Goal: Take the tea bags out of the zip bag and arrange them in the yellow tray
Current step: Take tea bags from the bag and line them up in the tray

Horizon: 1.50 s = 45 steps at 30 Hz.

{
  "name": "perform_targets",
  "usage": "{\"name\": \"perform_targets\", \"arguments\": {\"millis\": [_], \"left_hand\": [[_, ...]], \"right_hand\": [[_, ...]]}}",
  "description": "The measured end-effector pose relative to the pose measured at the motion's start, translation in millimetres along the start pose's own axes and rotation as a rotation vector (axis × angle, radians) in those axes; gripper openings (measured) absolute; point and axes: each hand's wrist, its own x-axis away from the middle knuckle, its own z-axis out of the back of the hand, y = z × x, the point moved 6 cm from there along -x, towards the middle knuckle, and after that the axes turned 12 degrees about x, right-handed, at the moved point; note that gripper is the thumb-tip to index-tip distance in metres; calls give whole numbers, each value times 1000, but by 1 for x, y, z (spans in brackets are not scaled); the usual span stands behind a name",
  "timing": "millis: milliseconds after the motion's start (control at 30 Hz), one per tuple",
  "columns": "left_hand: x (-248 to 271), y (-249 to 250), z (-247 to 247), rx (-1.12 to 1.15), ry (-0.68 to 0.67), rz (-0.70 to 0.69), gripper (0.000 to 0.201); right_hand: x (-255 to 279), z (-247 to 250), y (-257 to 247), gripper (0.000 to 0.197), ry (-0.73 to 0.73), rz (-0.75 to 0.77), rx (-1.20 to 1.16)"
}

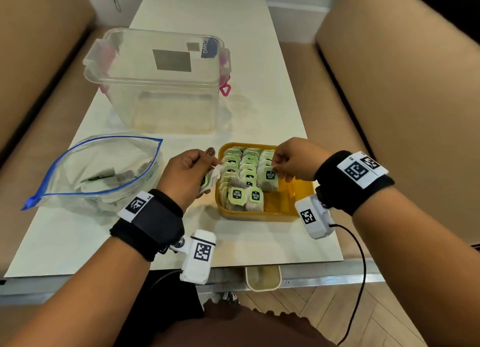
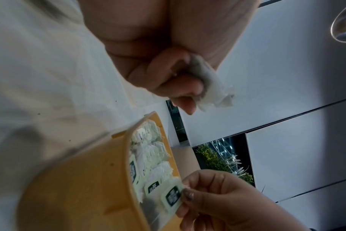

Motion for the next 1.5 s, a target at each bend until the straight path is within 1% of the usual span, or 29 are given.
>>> {"name": "perform_targets", "arguments": {"millis": [67,200,300,400,467,533,633,700,767,800,900,1000,1100,1167,1233,1367,1500], "left_hand": [[0,-2,1,-3,0,7,33],[1,-2,1,-1,-27,10,33],[1,-1,2,4,-29,4,33],[2,-2,5,12,-31,1,33],[2,-2,6,10,-27,-1,34],[2,-3,8,8,-27,-2,35],[1,-4,8,2,-20,5,32],[1,-5,8,-8,-15,6,28],[2,-6,8,-31,-7,6,26],[2,-6,8,-39,0,7,26],[4,-8,7,-61,21,25,32],[6,-10,7,-73,18,46,36],[6,-10,10,-117,25,69,40],[5,-11,12,-112,31,88,44],[5,-11,14,-92,34,104,43],[7,-12,13,-79,34,133,26],[9,-12,12,-61,19,133,18]], "right_hand": [[-5,-8,1,12,-56,-23,31],[-15,-13,0,15,-102,-66,78],[-20,-14,1,21,-129,-97,77],[-21,-15,2,19,-148,-122,34],[-20,-16,1,17,-152,-132,24],[-17,-14,0,13,-145,-131,67],[-9,-3,-4,17,-77,-114,146],[-2,7,-13,12,-6,-61,155],[3,14,-30,5,67,38,171],[5,14,-40,4,81,100,181],[6,0,-70,20,22,267,244],[1,-17,-87,30,-30,355,360],[-5,-26,-92,40,-63,377,414],[-8,-32,-94,41,-96,378,427],[-9,-36,-96,40,-108,385,441],[-10,-40,-97,33,-111,391,434],[-12,-37,-99,27,-100,388,431]]}}
